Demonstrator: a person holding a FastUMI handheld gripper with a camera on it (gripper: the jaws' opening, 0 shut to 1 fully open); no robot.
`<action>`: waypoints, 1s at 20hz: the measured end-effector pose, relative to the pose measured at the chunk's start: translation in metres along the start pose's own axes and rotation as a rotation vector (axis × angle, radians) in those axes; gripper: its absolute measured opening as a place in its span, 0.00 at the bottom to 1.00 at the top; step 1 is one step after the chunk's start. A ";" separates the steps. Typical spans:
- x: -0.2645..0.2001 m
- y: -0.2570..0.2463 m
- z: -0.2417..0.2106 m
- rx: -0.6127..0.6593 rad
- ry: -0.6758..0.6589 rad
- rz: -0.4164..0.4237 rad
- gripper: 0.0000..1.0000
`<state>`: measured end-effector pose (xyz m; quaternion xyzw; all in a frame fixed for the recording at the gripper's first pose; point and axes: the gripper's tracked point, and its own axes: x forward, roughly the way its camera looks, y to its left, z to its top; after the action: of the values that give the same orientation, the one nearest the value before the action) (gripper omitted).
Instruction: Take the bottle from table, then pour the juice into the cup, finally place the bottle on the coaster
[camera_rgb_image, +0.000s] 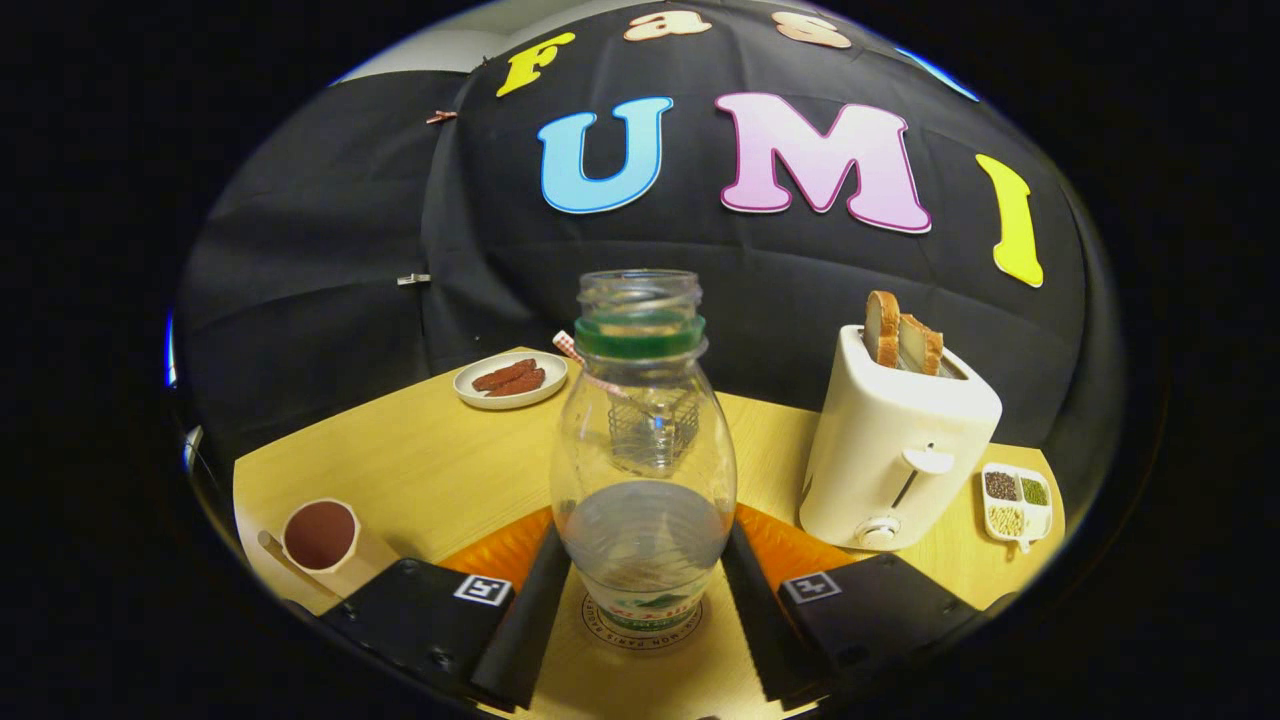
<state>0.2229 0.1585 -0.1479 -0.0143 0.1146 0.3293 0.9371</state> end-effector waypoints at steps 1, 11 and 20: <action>-0.003 0.002 0.001 0.000 0.004 0.005 0.90; -0.038 0.007 0.005 -0.027 0.020 -0.018 0.99; -0.124 -0.009 0.069 0.014 -0.096 -0.123 0.98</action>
<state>0.1488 0.0820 -0.0537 0.0010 0.0709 0.2704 0.9601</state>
